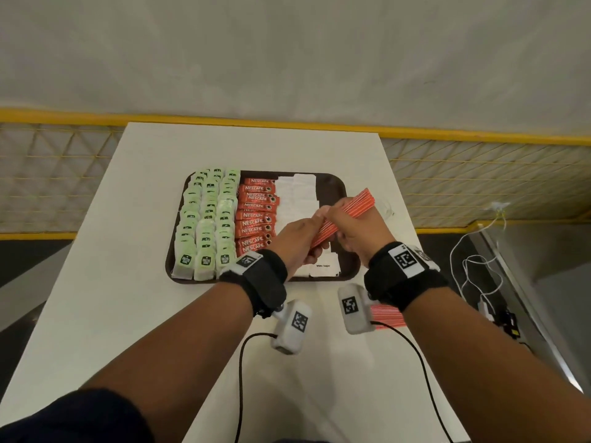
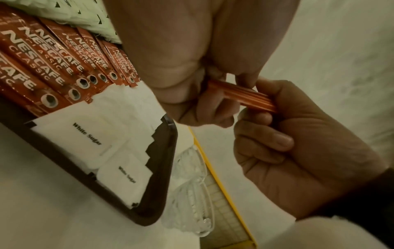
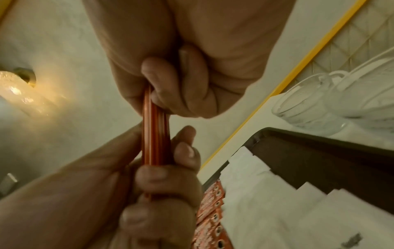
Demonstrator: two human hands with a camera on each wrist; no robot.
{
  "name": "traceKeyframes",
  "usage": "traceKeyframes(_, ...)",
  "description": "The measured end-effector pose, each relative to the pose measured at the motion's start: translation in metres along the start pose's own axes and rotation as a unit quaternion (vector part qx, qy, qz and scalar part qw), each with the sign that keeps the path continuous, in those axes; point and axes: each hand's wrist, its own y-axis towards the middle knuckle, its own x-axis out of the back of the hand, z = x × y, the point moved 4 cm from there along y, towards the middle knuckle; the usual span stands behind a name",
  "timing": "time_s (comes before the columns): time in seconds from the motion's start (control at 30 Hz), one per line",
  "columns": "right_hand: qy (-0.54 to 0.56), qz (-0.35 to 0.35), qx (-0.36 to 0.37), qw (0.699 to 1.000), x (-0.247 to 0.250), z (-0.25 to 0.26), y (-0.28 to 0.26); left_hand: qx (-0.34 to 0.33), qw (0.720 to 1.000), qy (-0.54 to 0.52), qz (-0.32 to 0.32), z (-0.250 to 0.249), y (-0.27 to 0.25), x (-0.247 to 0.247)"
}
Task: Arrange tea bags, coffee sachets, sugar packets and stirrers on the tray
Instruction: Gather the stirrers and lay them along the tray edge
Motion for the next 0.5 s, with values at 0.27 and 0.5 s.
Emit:
traceKeyframes(0.27,-0.354,-0.042,-0.075,0.931,0.034,-0.044,0.033,0.013,0.969,0.226,-0.097,0.036,0.024,0.018)
traceKeyframes(0.5,-0.451,-0.017,-0.108,0.886,0.018,-0.072,0.051,-0.062,0.854,0.516,0.002,0.048,0.028,0.008)
